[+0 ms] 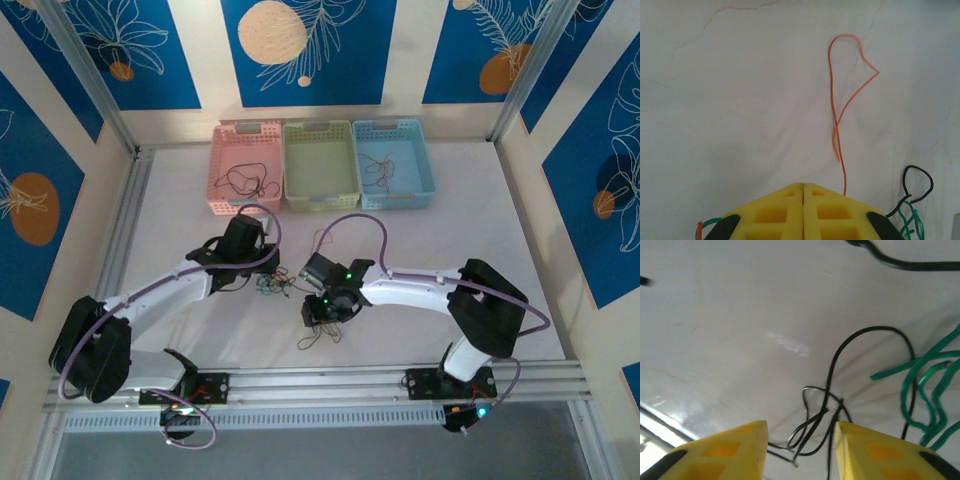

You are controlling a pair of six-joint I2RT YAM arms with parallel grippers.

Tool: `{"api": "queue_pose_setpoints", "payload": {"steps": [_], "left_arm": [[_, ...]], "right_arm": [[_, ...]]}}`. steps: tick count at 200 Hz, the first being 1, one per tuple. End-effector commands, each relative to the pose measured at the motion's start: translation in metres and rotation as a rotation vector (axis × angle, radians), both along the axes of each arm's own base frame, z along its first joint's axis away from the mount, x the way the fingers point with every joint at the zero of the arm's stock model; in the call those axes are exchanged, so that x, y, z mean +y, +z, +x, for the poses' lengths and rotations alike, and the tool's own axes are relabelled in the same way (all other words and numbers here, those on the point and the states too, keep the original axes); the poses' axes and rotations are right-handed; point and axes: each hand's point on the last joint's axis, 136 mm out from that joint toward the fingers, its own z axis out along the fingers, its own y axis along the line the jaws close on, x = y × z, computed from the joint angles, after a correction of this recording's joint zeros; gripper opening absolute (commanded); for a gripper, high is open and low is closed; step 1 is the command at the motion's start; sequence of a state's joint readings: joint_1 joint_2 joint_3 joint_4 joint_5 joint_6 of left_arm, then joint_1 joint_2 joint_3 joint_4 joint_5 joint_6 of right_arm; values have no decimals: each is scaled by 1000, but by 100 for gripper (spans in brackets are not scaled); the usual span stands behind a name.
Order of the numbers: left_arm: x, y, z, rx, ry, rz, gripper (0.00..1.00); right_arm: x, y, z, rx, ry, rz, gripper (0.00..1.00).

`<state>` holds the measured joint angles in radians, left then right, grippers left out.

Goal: Untangle the cables

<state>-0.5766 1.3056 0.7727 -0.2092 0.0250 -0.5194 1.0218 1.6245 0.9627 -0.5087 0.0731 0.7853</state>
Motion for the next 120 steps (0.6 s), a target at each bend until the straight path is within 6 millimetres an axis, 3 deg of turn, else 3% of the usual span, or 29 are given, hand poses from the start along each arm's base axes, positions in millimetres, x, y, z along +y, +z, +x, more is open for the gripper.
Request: {"api": "queue_pose_setpoints", "payload": {"steps": [1, 37, 58, 99, 120], "left_arm": [[13, 7, -1, -26, 13, 34, 10], [22, 18, -4, -48, 28, 54, 31], [31, 26, -8, -62, 48, 68, 47], [38, 48, -27, -95, 29, 26, 59], [23, 61, -42, -102, -59, -73, 60]], "right_arm": [[-9, -5, 0, 8, -8, -71, 27], [3, 10, -4, -17, 45, 43, 0], [10, 29, -9, -31, 100, 165, 0], [-3, 81, -10, -42, 145, 457, 0], [-12, 116, -10, -24, 160, 683, 0]]}}
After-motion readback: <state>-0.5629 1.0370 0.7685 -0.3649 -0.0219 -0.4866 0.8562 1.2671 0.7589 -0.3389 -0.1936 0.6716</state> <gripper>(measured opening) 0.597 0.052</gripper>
